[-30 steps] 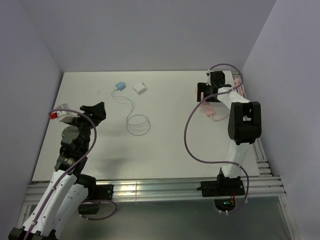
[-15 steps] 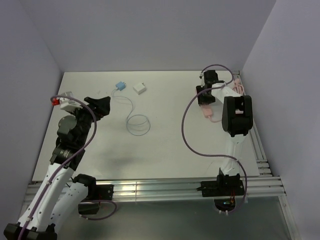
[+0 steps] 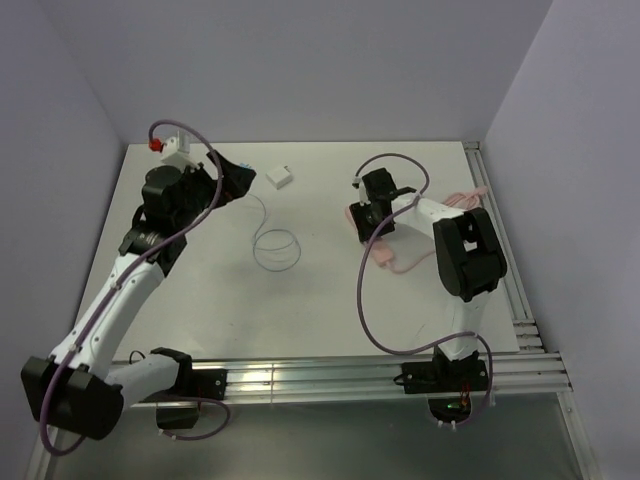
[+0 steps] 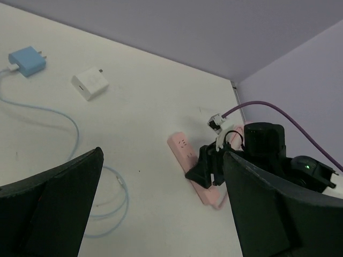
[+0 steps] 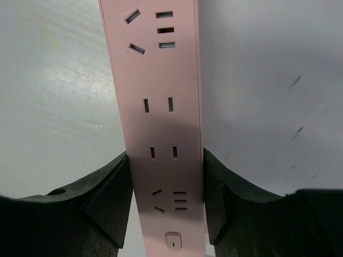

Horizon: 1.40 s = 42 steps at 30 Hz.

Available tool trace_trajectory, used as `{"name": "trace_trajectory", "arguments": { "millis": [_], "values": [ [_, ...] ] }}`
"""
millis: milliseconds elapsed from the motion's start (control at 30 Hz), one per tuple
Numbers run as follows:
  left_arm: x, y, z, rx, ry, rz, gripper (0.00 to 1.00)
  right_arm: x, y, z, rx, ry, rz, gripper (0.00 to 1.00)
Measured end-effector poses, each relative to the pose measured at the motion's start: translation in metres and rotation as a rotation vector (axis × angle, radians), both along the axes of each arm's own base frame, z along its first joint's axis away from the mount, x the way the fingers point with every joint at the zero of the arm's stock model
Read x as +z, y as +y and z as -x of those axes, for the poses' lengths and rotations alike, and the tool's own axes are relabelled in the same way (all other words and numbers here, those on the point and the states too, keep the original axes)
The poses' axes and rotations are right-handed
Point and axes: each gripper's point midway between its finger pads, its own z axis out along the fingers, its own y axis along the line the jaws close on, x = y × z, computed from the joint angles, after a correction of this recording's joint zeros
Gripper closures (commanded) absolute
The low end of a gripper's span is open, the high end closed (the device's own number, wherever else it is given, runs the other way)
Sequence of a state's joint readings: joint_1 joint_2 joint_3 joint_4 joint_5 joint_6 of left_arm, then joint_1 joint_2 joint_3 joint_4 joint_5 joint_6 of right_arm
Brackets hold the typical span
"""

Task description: Insert the plug

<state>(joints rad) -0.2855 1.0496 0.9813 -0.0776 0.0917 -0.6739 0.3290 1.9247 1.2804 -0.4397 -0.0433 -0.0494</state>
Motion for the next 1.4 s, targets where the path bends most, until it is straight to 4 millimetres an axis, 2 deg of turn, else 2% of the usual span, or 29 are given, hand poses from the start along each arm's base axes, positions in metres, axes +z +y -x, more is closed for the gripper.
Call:
{"name": "trace_trajectory", "arguments": {
  "millis": [33, 67, 133, 267, 367, 500, 633, 700, 767, 900, 1000, 1033, 1167, 1300, 1400],
  "values": [
    [-0.001, -0.004, -0.006, -0.009, 0.012, -0.002, 0.01, 0.000, 0.003, 0.008, -0.001, 0.009, -0.012, 0.87],
    [-0.005, -0.007, -0.014, -0.016, 0.037, -0.008, 0.01, 0.001, 0.005, 0.015, -0.007, 0.016, -0.020, 0.76],
    [-0.009, -0.012, -0.032, -0.017, 0.076, -0.020, 0.01, 0.004, 0.006, 0.030, -0.018, 0.024, -0.042, 0.60],
    [-0.022, -0.021, -0.074, -0.002, 0.148, -0.064, 0.00, 0.019, 0.005, 0.058, -0.043, 0.010, -0.097, 0.30],
    [-0.032, -0.023, -0.108, 0.019, 0.155, -0.126, 0.00, 0.043, 0.005, 0.073, -0.074, -0.049, -0.152, 0.21],
    [-0.059, -0.028, -0.155, -0.005, 0.129, -0.273, 0.00, 0.106, 0.015, 0.085, -0.081, -0.211, -0.267, 0.10],
    [-0.109, -0.035, -0.174, -0.120, 0.115, -0.433, 0.01, 0.173, 0.029, 0.104, -0.036, -0.377, -0.418, 0.09],
    [-0.129, -0.040, -0.179, -0.192, 0.097, -0.495, 0.01, 0.193, 0.033, 0.116, -0.016, -0.421, -0.476, 0.09],
    [-0.144, -0.043, -0.185, -0.249, 0.076, -0.550, 0.04, 0.205, 0.034, 0.127, -0.003, -0.445, -0.522, 0.09],
    [-0.162, -0.051, -0.205, -0.348, 0.014, -0.645, 0.10, 0.209, 0.035, 0.144, 0.014, -0.437, -0.567, 0.10],
    [-0.177, -0.055, -0.212, -0.415, -0.037, -0.708, 0.10, 0.208, 0.035, 0.154, 0.024, -0.418, -0.582, 0.11],
    [-0.182, -0.056, -0.214, -0.437, -0.049, -0.727, 0.13, 0.208, 0.035, 0.156, 0.028, -0.416, -0.586, 0.11],
    [-0.192, -0.064, -0.231, -0.511, -0.104, -0.790, 0.16, 0.209, 0.032, 0.167, 0.033, -0.416, -0.594, 0.11],
    [-0.209, -0.067, -0.249, -0.551, -0.125, -0.836, 0.16, 0.213, 0.029, 0.171, 0.037, -0.436, -0.599, 0.12],
    [-0.227, -0.063, -0.253, -0.571, -0.097, -0.859, 0.24, 0.212, 0.029, 0.171, 0.038, -0.434, -0.595, 0.12]
  ]
}}
